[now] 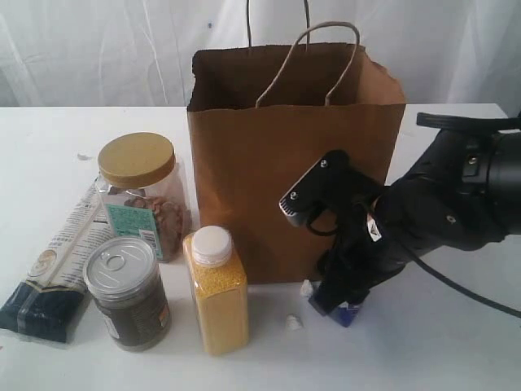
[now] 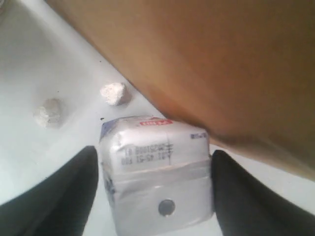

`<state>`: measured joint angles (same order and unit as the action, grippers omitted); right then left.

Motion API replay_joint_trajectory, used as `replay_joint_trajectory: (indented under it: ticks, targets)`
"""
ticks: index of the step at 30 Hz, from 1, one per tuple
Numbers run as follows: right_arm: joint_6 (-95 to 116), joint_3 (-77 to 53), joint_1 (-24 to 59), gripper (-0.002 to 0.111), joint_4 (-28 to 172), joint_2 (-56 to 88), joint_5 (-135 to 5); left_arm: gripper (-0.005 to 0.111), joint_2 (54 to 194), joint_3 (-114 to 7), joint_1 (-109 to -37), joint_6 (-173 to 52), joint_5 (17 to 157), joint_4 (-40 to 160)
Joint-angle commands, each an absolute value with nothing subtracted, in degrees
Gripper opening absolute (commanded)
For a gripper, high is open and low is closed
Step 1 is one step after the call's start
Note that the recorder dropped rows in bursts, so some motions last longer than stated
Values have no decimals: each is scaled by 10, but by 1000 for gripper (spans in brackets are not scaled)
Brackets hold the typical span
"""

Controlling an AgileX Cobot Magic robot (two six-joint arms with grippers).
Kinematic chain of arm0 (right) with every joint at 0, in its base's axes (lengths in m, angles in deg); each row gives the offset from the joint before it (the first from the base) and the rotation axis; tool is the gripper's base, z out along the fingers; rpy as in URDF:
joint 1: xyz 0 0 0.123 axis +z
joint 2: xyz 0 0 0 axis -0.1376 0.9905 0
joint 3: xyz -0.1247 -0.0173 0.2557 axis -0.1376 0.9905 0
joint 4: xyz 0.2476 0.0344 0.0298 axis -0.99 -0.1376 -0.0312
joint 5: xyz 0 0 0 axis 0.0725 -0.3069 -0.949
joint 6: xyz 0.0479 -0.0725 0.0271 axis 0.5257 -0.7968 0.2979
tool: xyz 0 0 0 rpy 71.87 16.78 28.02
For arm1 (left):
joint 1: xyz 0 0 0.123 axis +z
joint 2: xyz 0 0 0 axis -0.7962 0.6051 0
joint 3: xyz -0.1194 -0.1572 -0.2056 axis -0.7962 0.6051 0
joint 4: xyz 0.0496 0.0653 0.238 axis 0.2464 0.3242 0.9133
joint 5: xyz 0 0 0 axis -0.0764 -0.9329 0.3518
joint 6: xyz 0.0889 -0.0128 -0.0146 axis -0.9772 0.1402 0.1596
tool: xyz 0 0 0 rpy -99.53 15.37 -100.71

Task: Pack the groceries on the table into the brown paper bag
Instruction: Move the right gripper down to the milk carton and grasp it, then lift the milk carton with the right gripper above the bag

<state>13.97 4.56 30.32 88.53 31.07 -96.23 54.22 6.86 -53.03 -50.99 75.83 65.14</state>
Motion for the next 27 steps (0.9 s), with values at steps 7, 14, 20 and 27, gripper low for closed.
replay_joint_trajectory:
  ticks: [7, 14, 20, 27]
  targets:
    - [177, 49, 304, 24, 880, 311, -997, 0, 540, 70, -529, -508, 760, 650]
    - [177, 49, 304, 24, 880, 252, -1029, 0, 540, 70, -529, -508, 760, 650]
    - [177, 50, 304, 24, 871, 177, -1101, 0, 540, 70, -529, -508, 760, 650]
    - [158, 114, 304, 24, 814, 101, -1108, 0, 540, 70, -529, -508, 760, 650]
